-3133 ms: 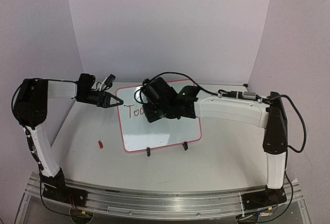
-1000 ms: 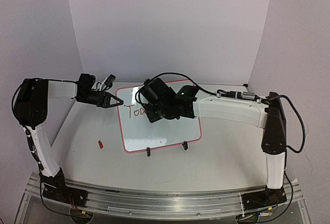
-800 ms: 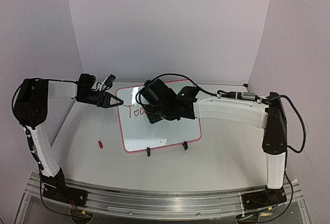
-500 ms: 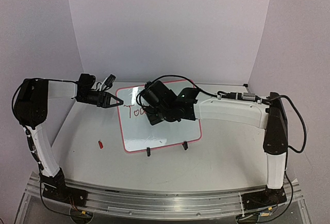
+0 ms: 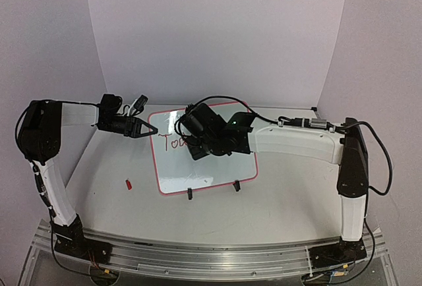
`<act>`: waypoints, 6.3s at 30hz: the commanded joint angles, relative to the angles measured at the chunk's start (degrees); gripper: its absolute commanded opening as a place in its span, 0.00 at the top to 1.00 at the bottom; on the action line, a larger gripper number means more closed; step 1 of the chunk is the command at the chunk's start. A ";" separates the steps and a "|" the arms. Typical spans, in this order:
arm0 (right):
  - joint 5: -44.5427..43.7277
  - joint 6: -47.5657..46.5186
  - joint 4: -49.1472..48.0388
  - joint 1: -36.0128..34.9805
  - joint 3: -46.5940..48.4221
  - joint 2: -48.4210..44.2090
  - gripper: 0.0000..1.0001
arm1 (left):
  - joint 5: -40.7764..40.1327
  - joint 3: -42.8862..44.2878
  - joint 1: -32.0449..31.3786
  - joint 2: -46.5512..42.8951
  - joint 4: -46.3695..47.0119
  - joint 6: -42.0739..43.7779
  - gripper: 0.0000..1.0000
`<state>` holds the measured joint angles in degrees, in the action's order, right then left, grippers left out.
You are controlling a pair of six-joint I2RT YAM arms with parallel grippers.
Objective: Write a sentence on the whiteboard
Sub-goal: Write on the whiteboard with the whiteboard.
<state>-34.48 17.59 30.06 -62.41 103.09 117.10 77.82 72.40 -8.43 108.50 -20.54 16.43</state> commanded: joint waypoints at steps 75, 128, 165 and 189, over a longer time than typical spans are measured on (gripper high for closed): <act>1.75 -3.00 -1.85 1.56 2.70 -1.16 1.00 | -4.42 0.72 -1.63 2.15 -0.36 5.06 1.00; 1.31 -0.30 0.14 2.50 -4.15 -3.54 1.00 | -4.75 1.12 -1.73 2.12 -1.54 5.81 1.00; -3.66 -3.31 0.68 2.79 1.47 -1.17 1.00 | -4.33 1.09 -1.83 2.38 -2.05 6.62 1.00; 0.06 -1.07 1.68 2.94 -3.58 -3.02 1.00 | -4.25 1.16 -2.05 2.55 -1.96 6.34 1.00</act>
<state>-36.04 15.24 30.48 -60.10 101.39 114.86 77.87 73.10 -8.40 109.27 -21.21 16.58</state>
